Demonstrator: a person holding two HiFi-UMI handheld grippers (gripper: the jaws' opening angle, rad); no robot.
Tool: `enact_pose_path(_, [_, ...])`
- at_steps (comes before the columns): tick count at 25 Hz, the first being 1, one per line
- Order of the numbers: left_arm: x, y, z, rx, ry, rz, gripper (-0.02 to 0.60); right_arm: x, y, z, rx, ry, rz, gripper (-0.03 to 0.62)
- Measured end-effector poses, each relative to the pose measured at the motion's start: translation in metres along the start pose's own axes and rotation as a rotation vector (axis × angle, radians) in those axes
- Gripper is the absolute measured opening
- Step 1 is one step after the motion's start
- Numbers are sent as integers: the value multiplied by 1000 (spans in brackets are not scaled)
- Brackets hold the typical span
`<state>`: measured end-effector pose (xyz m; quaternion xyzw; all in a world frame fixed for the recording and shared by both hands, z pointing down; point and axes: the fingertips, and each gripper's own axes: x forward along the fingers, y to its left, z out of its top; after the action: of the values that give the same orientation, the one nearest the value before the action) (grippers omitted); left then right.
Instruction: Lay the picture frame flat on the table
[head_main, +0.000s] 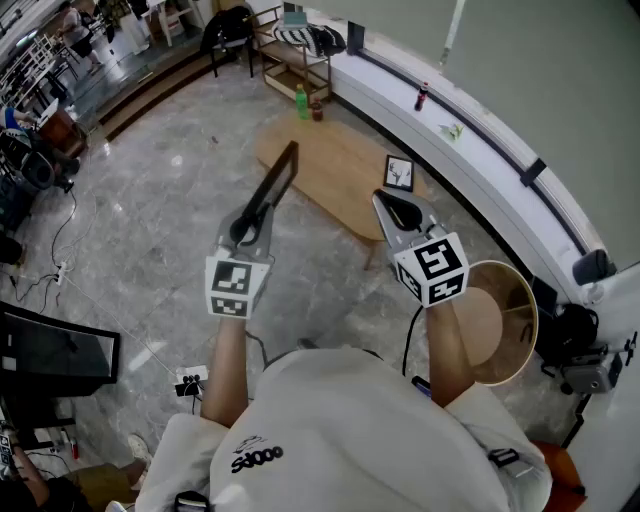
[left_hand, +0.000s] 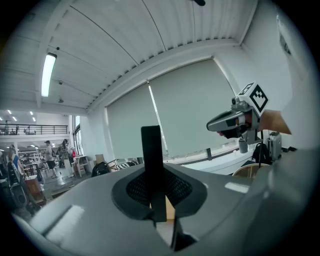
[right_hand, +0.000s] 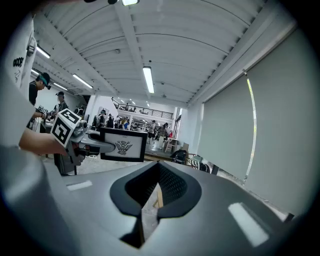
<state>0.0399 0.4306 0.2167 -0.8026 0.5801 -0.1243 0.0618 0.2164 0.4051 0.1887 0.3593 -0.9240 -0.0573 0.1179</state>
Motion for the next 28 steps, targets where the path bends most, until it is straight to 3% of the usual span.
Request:
enact_pose_path(13, [25,-9,-7,-18,29,49,32,7,-26,-12,106,-49,77,3])
enact_pose_path(19, [42,-13,-5,-22,33,52,32,12,-36,-7,166,-93,156,3])
enact_pose_path(28, [92,8,-7,-35,28,41,32,49,-78,-13,196,-98,127,3])
